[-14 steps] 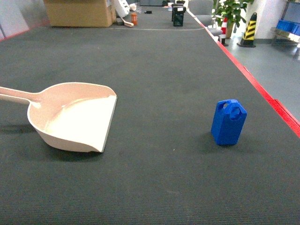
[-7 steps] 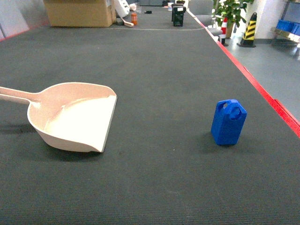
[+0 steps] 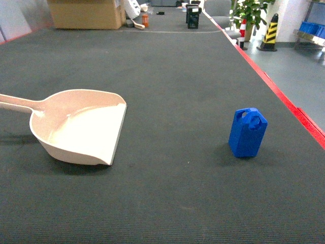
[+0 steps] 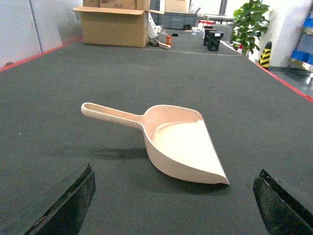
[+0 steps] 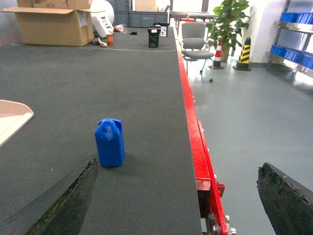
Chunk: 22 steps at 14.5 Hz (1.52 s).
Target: Place part in tray to right shelf
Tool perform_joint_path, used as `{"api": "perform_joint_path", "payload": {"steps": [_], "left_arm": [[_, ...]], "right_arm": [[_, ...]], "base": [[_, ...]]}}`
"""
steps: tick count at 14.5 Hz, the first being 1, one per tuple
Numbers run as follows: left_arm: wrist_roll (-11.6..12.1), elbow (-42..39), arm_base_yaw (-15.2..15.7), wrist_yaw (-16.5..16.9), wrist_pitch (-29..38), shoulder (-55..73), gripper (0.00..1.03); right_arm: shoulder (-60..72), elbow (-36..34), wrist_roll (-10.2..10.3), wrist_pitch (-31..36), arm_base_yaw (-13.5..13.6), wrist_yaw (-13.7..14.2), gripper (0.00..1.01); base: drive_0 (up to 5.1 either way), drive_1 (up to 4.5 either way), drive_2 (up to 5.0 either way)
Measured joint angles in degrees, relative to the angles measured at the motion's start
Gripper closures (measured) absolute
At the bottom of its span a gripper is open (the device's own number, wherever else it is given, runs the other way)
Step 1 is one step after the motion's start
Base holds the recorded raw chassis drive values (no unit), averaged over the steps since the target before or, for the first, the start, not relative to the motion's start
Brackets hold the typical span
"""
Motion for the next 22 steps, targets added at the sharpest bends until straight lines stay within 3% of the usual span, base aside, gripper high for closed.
{"api": "perform_joint_path", "payload": {"steps": [9, 10, 12, 14, 17, 18, 20, 22], "left_arm": [[-0.1, 0.1, 0.0, -0.3, -0.8, 0.2, 0.05], [-3.2, 2.1, 0.3, -0.5, -6.4, 3.5, 0.05], [-12.6, 3.6, 5.1, 5.6, 0.5, 13.6, 0.05], [-21.4, 6.2, 7.6, 11.7, 16.0, 29.9, 0.05], [-37.5, 13.4, 10.7, 13.2, 43.7, 64.1, 0.05], [-41.4, 16.0, 11.0, 13.1, 48.5, 72.9, 0.05], [-46.9, 22.2, 11.8, 13.4, 53.3, 88.6, 0.05], [-47.5, 27.3, 12.3, 10.2, 53.3, 97.1, 0.05]], "right_arm": [[0.0, 0.0, 0.0, 0.0, 0.0, 0.0, 0.03], [0.0, 0.0, 0.0, 0.0, 0.0, 0.0, 0.03], [0.0, 0.0, 0.0, 0.0, 0.0, 0.0, 0.03], [0.0, 0.0, 0.0, 0.0, 0.0, 0.0, 0.03], [0.0, 0.0, 0.0, 0.0, 0.0, 0.0, 0.03], [0.0, 0.0, 0.0, 0.0, 0.0, 0.0, 0.03], [0.0, 0.0, 0.0, 0.0, 0.0, 0.0, 0.03], [0.0, 0.0, 0.0, 0.0, 0.0, 0.0, 0.03]], "base": [[0.0, 0.0, 0.0], [0.0, 0.0, 0.0], [0.0, 0.0, 0.0], [0.0, 0.0, 0.0], [0.0, 0.0, 0.0], [0.0, 0.0, 0.0], [0.0, 0.0, 0.0], [0.0, 0.0, 0.0]]}}
